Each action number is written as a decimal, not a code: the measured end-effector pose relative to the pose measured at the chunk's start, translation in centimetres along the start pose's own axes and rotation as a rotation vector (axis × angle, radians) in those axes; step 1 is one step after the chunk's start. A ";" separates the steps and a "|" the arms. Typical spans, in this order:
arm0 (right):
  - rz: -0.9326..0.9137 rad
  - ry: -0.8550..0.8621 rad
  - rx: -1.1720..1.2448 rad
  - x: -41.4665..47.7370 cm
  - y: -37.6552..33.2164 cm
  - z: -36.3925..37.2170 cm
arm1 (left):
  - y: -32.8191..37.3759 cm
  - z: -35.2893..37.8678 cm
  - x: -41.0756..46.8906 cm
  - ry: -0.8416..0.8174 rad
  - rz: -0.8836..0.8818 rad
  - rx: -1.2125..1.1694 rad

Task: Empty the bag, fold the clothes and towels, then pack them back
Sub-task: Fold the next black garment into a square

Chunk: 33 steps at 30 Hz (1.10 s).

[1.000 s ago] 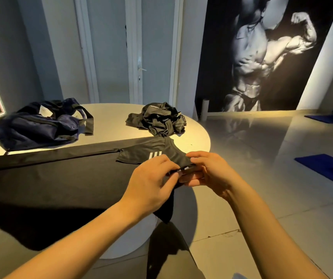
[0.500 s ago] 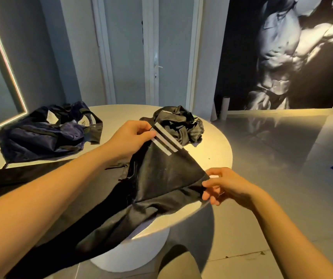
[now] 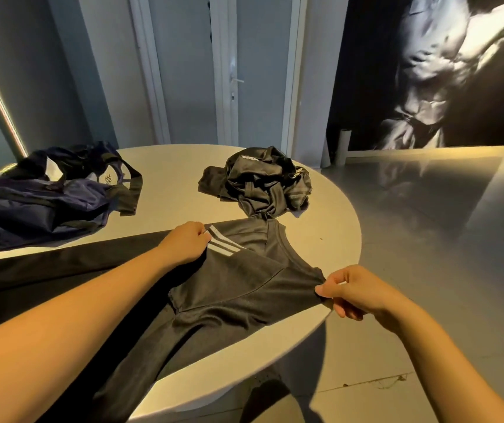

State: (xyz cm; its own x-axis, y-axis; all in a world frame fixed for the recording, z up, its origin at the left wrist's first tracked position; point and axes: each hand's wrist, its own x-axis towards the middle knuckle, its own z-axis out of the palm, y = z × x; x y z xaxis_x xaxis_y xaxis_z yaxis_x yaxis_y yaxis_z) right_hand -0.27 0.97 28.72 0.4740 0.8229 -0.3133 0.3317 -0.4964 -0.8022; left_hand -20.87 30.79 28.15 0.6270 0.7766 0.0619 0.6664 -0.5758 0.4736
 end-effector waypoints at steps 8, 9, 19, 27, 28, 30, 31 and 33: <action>0.078 0.055 0.068 0.0 0.3 0.1 | 0.2 2.0 -1.9 0.200 0.190 0.251; 0.083 0.066 0.063 0.1 0.3 0.2 | 0.2 2.2 -2.0 0.219 0.195 0.270; 0.125 0.119 -0.001 0.0 -0.2 0.7 | 0.1 3.1 -2.4 0.297 0.181 0.332; 0.154 0.135 0.000 -0.1 -0.2 0.7 | 0.6 2.9 -2.0 0.265 0.211 0.423; 0.159 0.136 -0.002 0.0 -0.2 0.7 | 0.6 2.9 -2.0 0.258 0.217 0.435; 0.165 0.142 0.001 0.0 -0.1 0.7 | 0.6 2.8 -2.0 0.250 0.223 0.444; 0.161 0.153 0.002 0.0 -0.2 0.8 | 0.6 2.8 -2.1 0.246 0.223 0.446; 0.144 0.213 -0.048 0.1 -0.2 1.3 | 0.7 2.7 -2.1 0.238 0.223 0.449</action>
State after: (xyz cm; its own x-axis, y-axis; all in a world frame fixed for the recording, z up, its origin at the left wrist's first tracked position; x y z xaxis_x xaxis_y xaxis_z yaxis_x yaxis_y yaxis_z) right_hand -1.31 1.52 28.14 0.6786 0.6684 -0.3044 0.2841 -0.6211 -0.7304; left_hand -20.66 28.03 25.99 0.6990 0.6294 0.3394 0.6668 -0.7452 0.0085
